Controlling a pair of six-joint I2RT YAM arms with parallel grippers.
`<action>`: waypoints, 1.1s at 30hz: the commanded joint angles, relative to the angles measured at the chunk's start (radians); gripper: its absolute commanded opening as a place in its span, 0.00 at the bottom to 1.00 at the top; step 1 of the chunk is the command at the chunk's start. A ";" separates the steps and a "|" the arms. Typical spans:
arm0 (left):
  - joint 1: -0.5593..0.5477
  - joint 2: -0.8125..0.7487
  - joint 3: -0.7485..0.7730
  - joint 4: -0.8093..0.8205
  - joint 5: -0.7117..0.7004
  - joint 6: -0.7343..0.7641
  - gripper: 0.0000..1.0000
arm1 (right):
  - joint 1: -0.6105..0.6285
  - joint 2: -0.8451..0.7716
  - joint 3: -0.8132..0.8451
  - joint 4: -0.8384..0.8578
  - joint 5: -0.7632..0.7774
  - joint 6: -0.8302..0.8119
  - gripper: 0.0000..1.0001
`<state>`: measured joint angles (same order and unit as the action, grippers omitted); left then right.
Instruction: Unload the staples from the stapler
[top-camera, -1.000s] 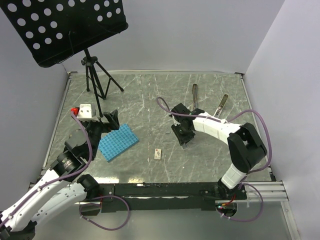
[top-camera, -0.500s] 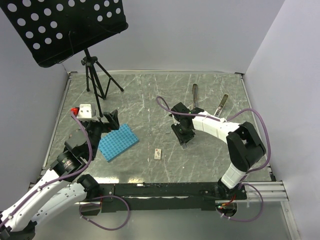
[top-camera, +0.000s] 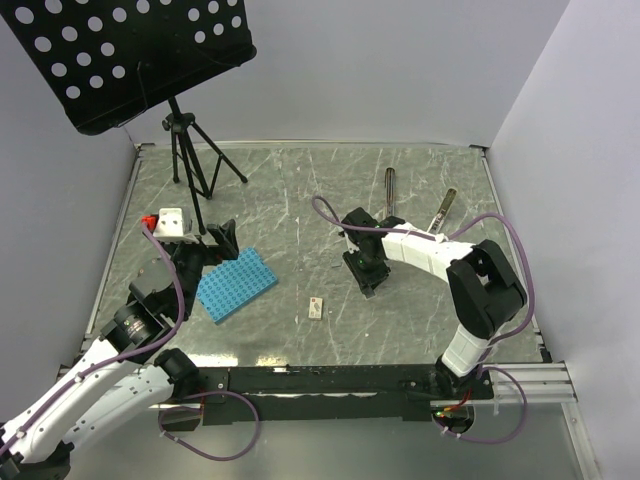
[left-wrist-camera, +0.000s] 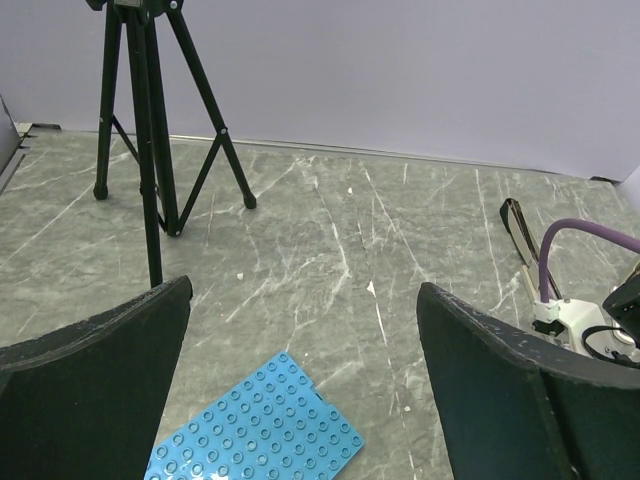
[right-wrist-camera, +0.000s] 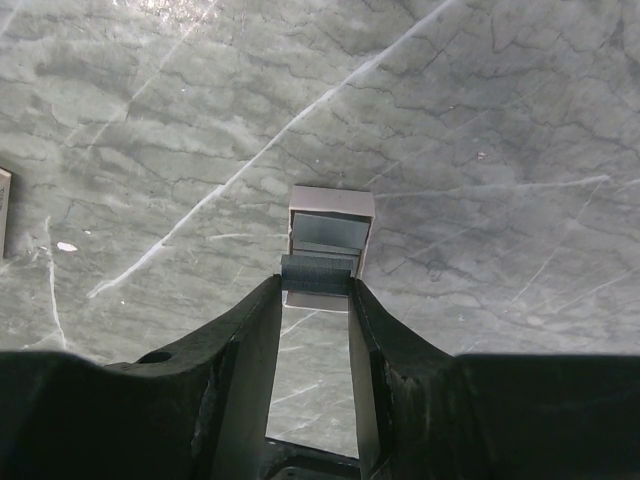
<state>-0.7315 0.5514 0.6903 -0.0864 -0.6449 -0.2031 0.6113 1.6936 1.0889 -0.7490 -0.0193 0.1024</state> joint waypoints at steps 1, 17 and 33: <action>0.004 -0.018 0.003 0.033 -0.010 0.013 0.99 | -0.005 0.005 0.000 0.007 0.015 -0.010 0.40; 0.006 -0.010 0.006 0.031 -0.009 0.016 0.99 | -0.008 0.009 0.008 0.011 0.041 0.011 0.45; 0.004 -0.021 0.003 0.031 -0.018 0.016 0.99 | -0.016 -0.009 0.009 0.014 0.050 0.023 0.47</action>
<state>-0.7315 0.5404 0.6903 -0.0864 -0.6453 -0.2024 0.6033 1.6997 1.0882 -0.7433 0.0151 0.1150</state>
